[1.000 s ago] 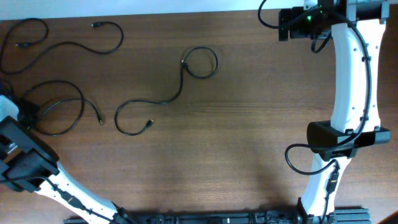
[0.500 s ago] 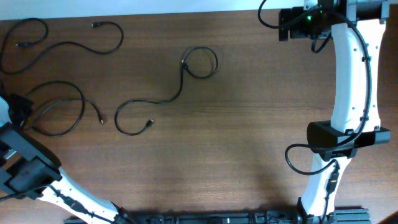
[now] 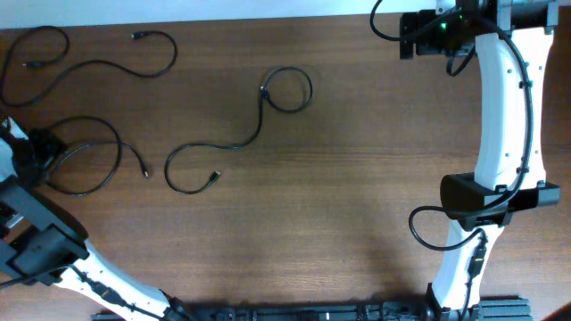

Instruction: Untangle cables

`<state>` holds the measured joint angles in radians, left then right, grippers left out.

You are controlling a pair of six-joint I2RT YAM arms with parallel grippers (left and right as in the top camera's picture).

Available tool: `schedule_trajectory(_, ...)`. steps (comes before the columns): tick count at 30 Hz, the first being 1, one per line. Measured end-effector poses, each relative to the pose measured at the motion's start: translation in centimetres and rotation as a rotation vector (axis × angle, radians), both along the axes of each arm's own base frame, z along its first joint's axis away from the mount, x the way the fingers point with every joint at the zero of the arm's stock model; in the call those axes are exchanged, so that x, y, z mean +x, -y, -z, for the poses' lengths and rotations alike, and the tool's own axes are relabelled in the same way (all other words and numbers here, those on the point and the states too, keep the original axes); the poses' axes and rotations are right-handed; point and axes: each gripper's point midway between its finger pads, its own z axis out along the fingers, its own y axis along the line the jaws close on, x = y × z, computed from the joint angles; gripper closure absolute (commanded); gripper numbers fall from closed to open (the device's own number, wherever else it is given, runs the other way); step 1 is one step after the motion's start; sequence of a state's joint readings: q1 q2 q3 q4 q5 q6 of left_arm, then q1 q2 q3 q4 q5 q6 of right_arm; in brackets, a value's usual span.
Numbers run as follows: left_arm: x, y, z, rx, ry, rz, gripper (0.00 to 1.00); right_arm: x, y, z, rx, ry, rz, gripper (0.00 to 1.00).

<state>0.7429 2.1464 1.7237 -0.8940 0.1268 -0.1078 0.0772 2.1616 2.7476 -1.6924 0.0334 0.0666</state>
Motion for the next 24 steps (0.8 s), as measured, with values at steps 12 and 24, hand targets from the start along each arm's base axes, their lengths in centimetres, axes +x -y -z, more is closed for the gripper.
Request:
schedule_trajectory(12,-0.8,-1.0,0.1,0.093,-0.065,0.129,0.1,0.0,0.0,0.0,0.0,0.0,0.0,0.03)
schedule_trajectory(24,-0.1,0.7,0.1,0.074,-0.023,0.384,0.29,0.0,0.0,0.0,0.0,0.0,0.0,0.03)
